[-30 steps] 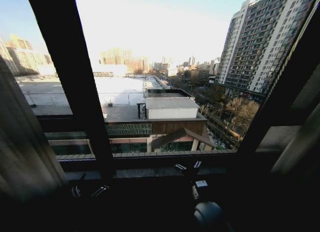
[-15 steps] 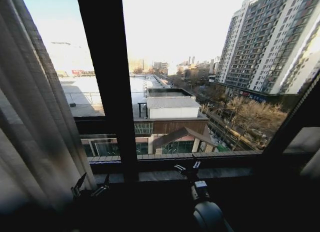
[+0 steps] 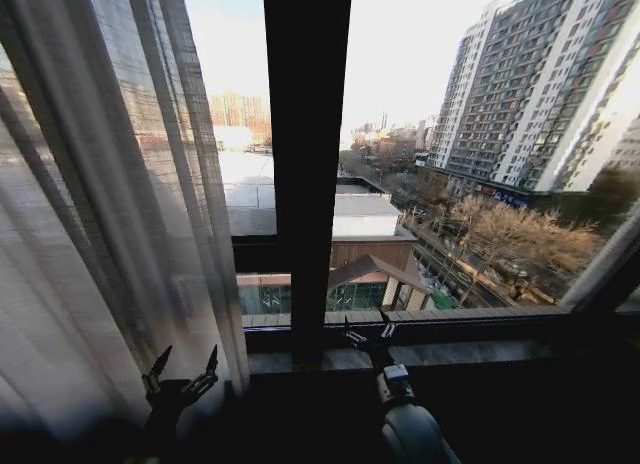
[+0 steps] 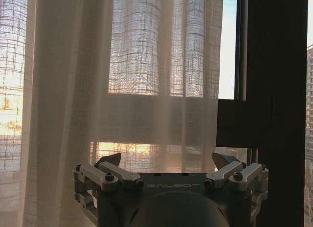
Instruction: Open the curtains by pulling them apart, changing their state from closed to fully open.
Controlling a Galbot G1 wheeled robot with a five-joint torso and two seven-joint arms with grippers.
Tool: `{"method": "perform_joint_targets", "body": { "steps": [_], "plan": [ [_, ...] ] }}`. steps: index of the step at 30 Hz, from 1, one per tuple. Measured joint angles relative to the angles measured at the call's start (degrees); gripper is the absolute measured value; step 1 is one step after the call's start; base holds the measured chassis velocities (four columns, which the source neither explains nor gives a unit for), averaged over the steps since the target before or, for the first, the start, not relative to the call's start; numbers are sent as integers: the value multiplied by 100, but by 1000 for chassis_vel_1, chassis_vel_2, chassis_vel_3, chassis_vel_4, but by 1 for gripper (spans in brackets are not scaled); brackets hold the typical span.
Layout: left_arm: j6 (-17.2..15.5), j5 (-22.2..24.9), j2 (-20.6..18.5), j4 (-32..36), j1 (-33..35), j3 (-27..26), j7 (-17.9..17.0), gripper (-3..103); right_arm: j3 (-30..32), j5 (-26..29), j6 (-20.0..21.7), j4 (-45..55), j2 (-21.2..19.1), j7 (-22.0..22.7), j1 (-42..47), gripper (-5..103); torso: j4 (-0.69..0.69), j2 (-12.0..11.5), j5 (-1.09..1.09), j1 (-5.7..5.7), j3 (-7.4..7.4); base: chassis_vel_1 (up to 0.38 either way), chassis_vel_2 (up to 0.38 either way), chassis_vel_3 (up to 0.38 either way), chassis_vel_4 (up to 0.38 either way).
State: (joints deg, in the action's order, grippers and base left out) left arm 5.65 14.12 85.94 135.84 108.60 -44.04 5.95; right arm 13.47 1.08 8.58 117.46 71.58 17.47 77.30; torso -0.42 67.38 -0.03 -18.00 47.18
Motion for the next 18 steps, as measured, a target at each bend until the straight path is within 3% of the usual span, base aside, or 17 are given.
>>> {"method": "perform_joint_targets", "body": {
  "steps": [9,13,14,18],
  "plan": [
    [-751,493,-480,-6,-797,-573,-341,100,85,13,-93,-75,7,8,20,100,-3,0,8,2,1,-30,-34,28,37],
    [-1516,775,-762,26,-1316,-658,-836,100,93,14,-165,-114,27,8,49,100,-2,0,2,2,1,-11,-15,7,12],
    [-1808,989,-1020,-17,-1594,-613,-1057,100,120,20,-201,-111,29,7,63,100,0,0,2,1,1,0,0,0,0],
    [-1898,1185,-1411,-214,-1854,-555,-1061,100,213,31,-249,-75,4,6,91,100,-2,0,4,2,1,0,0,0,0]
  ]
}}
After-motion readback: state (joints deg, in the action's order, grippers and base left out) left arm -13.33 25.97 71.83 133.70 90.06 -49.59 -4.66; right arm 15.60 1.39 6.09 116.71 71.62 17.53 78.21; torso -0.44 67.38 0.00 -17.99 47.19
